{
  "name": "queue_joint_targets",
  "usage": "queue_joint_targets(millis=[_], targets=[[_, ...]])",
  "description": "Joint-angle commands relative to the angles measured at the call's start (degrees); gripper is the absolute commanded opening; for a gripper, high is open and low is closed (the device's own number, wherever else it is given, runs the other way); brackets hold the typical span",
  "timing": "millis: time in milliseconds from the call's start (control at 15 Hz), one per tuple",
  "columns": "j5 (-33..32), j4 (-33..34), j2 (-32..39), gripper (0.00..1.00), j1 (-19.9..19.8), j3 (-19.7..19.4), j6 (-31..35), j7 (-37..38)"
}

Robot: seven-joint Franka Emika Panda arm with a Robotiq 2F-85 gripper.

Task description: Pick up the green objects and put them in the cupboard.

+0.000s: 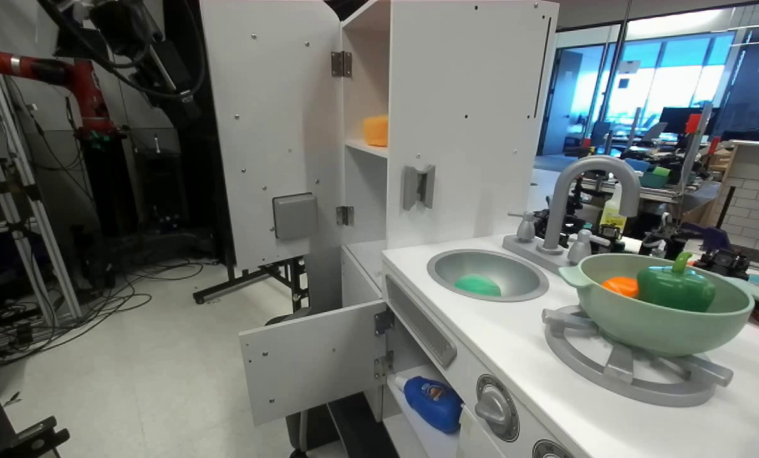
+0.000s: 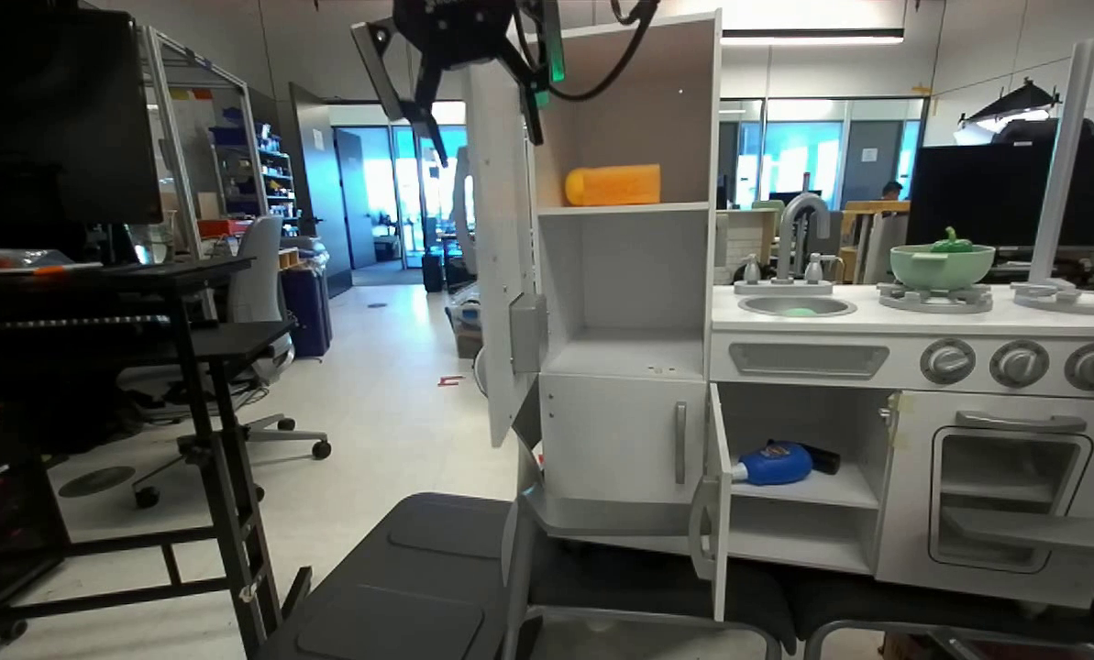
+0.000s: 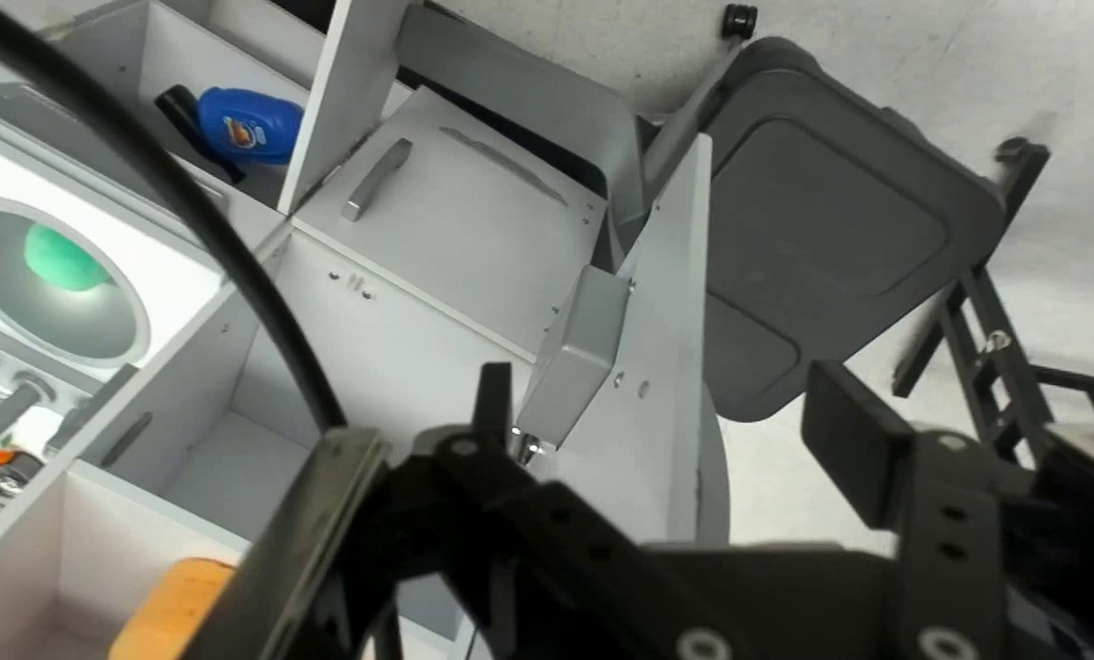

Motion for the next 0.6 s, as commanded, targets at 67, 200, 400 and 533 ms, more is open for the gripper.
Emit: queue_joint_targets(millis=[67,200,400,533], targets=[[6.9,0.4,-3.0,1.00,-6.0,4.2,0.0,-18.4],[9.9,-0.1,-4.6,1.00,-8.8,4.2,-1.0,-26.6],[13.7,-1.6,-8.0,1.00,-11.9,-0.4,-3.5,-37.2],[14.9,-1.2,-9.3,1.00,-15.1,-2.3,-6.4,-43.4]])
